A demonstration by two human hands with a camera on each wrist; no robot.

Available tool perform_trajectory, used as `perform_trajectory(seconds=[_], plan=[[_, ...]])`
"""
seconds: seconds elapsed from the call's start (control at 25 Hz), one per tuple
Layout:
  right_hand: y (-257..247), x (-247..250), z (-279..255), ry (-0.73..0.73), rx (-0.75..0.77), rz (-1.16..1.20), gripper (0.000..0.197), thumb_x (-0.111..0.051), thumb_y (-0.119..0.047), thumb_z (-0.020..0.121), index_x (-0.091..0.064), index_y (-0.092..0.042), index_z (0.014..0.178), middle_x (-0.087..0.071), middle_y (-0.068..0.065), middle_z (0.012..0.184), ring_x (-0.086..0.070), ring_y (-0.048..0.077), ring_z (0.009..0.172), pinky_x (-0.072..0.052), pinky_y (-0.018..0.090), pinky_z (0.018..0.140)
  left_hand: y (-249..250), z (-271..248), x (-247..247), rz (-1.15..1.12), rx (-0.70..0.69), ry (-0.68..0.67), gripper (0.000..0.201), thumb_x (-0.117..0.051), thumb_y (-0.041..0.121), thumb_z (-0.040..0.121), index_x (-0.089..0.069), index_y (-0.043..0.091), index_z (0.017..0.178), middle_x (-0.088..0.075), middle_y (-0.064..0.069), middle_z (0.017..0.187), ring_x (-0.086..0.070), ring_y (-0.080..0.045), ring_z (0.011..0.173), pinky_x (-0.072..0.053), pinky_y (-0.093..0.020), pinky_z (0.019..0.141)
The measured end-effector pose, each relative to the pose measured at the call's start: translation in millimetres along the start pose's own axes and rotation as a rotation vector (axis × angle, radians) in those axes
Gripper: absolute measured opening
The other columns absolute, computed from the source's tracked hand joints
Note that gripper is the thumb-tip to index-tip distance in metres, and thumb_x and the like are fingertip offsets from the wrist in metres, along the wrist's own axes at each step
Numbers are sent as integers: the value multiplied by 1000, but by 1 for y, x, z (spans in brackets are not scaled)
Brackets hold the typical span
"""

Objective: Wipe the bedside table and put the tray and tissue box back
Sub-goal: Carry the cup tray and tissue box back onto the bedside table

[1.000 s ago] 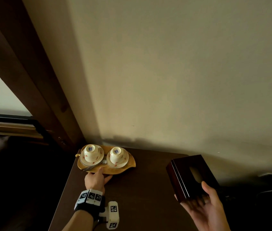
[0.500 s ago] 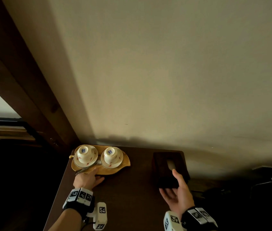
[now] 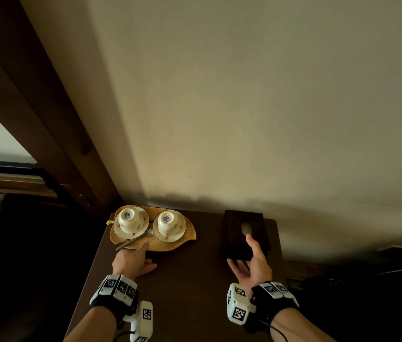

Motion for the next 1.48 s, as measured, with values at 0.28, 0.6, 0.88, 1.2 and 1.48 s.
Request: perform_trajectory(seconds=[0.28, 0.6, 0.88, 1.2, 1.48], plan=[[7, -3, 14, -42, -15, 35, 55, -93, -32, 77, -61, -13, 118, -58, 24, 135, -59, 41, 126, -61, 58, 99, -16, -35, 16, -80, -1, -53, 32, -75, 32, 96, -70, 2, 105, -77, -21, 98, -78, -33, 81, -68, -48, 71], [9, 1, 13, 52, -1, 5, 67, -93, -31, 76, -60, -11, 131, -56, 23, 137, -62, 37, 123, -65, 47, 83, -14, -59, 19, -87, -60, -156, 26, -76, 33, 96, -75, 10, 108, -84, -9, 89, -79, -27, 82, -67, -44, 77], [8, -1, -3, 82, 6, -48, 83, -84, -38, 86, -44, -19, 156, -47, 19, 149, -58, 33, 135, -61, 40, 76, -30, -64, 35, -67, -47, -183, 29, -76, 34, 96, -74, 10, 113, -85, -7, 87, -79, -26, 80, -66, -41, 69], [13, -5, -8, 23, -43, -19, 80, -79, -38, 92, -40, -21, 159, -45, 14, 145, -53, 31, 141, -60, 43, 89, -37, -74, 53, -47, -51, -163, 29, -76, 32, 96, -73, 8, 114, -84, -12, 95, -78, -28, 81, -62, -38, 62], [13, -6, -9, 17, -69, 7, 78, -77, -36, 95, -38, -22, 161, -46, 14, 158, -60, 26, 132, -54, 45, 111, -36, -87, 45, -6, -57, -167, 31, -76, 33, 96, -73, 9, 115, -85, -8, 89, -80, -27, 81, -63, -38, 63]])
Point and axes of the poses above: each hand's wrist, its own z-axis towards the middle knuckle, its own x-axis out of the back of the hand, y = z × x, the point moved 3 cm from there along z, towards the middle knuckle
